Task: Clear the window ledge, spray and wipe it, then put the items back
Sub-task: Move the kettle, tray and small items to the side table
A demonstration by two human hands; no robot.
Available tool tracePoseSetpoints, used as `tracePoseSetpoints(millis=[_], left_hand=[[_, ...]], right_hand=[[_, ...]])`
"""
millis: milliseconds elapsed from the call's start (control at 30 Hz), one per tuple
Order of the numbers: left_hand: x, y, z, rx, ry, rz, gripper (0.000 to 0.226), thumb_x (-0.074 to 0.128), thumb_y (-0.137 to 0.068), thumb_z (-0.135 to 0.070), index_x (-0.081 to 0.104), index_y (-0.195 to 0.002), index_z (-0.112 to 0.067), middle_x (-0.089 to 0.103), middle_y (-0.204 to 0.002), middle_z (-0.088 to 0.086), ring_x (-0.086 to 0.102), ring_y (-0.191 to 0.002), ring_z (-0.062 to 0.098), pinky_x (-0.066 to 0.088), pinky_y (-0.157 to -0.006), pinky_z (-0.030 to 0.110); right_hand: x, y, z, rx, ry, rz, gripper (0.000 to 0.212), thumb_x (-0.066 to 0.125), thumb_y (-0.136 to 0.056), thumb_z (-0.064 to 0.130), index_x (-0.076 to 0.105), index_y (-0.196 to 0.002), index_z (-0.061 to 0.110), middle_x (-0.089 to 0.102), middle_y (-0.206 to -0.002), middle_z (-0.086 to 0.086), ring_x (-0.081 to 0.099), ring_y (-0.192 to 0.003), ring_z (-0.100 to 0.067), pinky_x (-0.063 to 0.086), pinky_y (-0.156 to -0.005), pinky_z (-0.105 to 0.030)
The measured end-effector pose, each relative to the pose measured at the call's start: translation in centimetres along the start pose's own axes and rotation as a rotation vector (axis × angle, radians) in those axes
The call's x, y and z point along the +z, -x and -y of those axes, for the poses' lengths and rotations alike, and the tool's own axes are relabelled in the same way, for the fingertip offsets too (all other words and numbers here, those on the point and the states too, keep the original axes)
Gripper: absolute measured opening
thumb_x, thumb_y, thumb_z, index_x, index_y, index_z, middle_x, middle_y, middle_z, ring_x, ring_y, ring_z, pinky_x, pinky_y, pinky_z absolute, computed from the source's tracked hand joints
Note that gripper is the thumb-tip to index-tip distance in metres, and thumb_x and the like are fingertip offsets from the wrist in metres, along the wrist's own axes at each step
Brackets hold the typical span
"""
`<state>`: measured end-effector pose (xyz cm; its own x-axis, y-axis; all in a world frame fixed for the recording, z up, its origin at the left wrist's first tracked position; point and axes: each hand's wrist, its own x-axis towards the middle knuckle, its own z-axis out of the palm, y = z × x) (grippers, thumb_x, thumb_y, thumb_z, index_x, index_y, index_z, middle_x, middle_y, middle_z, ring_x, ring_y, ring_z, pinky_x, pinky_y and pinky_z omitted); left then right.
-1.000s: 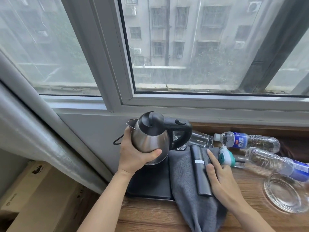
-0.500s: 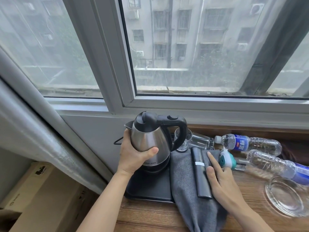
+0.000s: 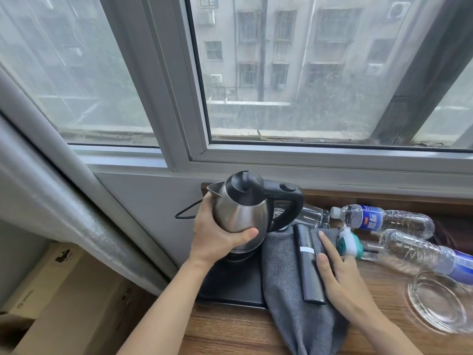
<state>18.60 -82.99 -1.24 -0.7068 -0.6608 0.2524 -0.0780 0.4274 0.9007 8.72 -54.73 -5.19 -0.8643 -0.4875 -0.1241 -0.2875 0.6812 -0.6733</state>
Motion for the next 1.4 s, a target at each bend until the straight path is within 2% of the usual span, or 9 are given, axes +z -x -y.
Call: tracePoseSetpoints(millis=[133,333,433,667,767,900,1000,1233,1400], left_hand=[[0.4,-0.3,-0.1,0.053,0.01,-0.034,0.092,0.1,-0.042,-0.047,0.048,-0.117,-0.058,0.062,-0.117,-0.028,0.058,-0.113,-0.006,0.042,-0.092,0.007],[-0.1,-0.1,1.3,0.045,0.066,-0.137,0.093,0.096,-0.044,-0.049,0.049,-0.124,-0.055,0.065,-0.119,-0.023,0.064,-0.115,0.01,0.052,-0.098,0.029],[-0.6,-0.5,1.8,0.029,0.09,-0.168,0.096,0.096,-0.045,-0.046,0.054,-0.13,-0.034,0.066,-0.121,-0.016,0.065,-0.114,0.013,0.055,-0.1,0.044],[-0.6,-0.3,2.0,-0.001,0.125,-0.15,0.094,0.094,-0.045,-0.044,0.052,-0.127,-0.028,0.066,-0.117,-0.014,0.066,-0.109,0.007,0.053,-0.094,0.024],[-0.5,0.2,2.1,-0.004,0.126,-0.109,0.097,0.096,-0.046,-0.044,0.051,-0.13,-0.029,0.065,-0.12,-0.013,0.065,-0.113,0.011,0.052,-0.096,0.027],[-0.5,0.3,1.6,-0.034,0.097,-0.026,0.095,0.095,-0.045,-0.05,0.043,-0.125,-0.052,0.06,-0.121,-0.027,0.06,-0.117,0.004,0.049,-0.098,0.023],[-0.7,0.1,1.1,-0.087,0.067,0.032,0.1,0.095,-0.044,-0.054,0.04,-0.127,-0.055,0.061,-0.125,-0.021,0.059,-0.117,0.001,0.052,-0.102,0.033],[-1.4,0.0,1.0,-0.121,0.029,0.116,0.1,0.092,-0.043,-0.06,0.033,-0.124,-0.065,0.057,-0.131,-0.023,0.054,-0.123,-0.004,0.047,-0.107,0.031],[-1.5,0.5,1.3,-0.113,0.013,0.164,0.128,0.092,-0.043,-0.071,0.026,-0.151,-0.05,0.043,-0.151,-0.026,0.039,-0.141,-0.004,0.035,-0.116,0.029]], right_hand=[[-0.1,0.1,0.2,0.003,0.004,0.005,0.078,0.011,-0.078,0.094,0.019,-0.151,0.069,0.023,-0.124,0.007,0.046,-0.134,-0.035,0.041,-0.101,-0.047],[0.1,0.0,-0.3,-0.007,-0.011,-0.01,0.07,0.007,-0.075,0.099,0.011,-0.142,0.081,0.039,-0.127,-0.002,0.048,-0.13,-0.033,0.043,-0.101,-0.046],[0.1,0.0,-0.4,-0.016,-0.012,-0.017,0.069,0.008,-0.076,0.099,0.011,-0.142,0.081,0.038,-0.135,-0.005,0.047,-0.133,-0.033,0.043,-0.105,-0.048],[0.1,0.0,-0.4,-0.006,0.021,-0.011,0.078,0.007,-0.076,0.098,0.015,-0.149,0.073,0.03,-0.125,0.004,0.05,-0.128,-0.033,0.045,-0.098,-0.049],[0.2,-0.1,-0.4,-0.002,0.024,-0.019,0.079,0.006,-0.076,0.099,0.015,-0.149,0.073,0.035,-0.123,0.0,0.051,-0.124,-0.034,0.045,-0.096,-0.048],[0.1,-0.2,-0.4,0.014,0.016,-0.011,0.079,0.01,-0.078,0.095,0.017,-0.152,0.069,0.039,-0.116,-0.003,0.052,-0.122,-0.036,0.042,-0.093,-0.044],[0.0,-0.1,-0.1,0.023,0.016,0.007,0.081,0.01,-0.077,0.094,0.017,-0.153,0.067,0.037,-0.114,-0.001,0.051,-0.122,-0.036,0.038,-0.09,-0.04],[-0.3,0.0,0.2,0.031,-0.008,0.03,0.085,0.011,-0.075,0.096,0.019,-0.154,0.065,0.032,-0.116,-0.002,0.048,-0.13,-0.038,0.039,-0.101,-0.042],[-0.6,0.0,0.3,0.041,-0.006,0.049,0.083,0.011,-0.076,0.097,0.015,-0.153,0.068,0.034,-0.116,-0.002,0.049,-0.13,-0.039,0.039,-0.104,-0.044]])
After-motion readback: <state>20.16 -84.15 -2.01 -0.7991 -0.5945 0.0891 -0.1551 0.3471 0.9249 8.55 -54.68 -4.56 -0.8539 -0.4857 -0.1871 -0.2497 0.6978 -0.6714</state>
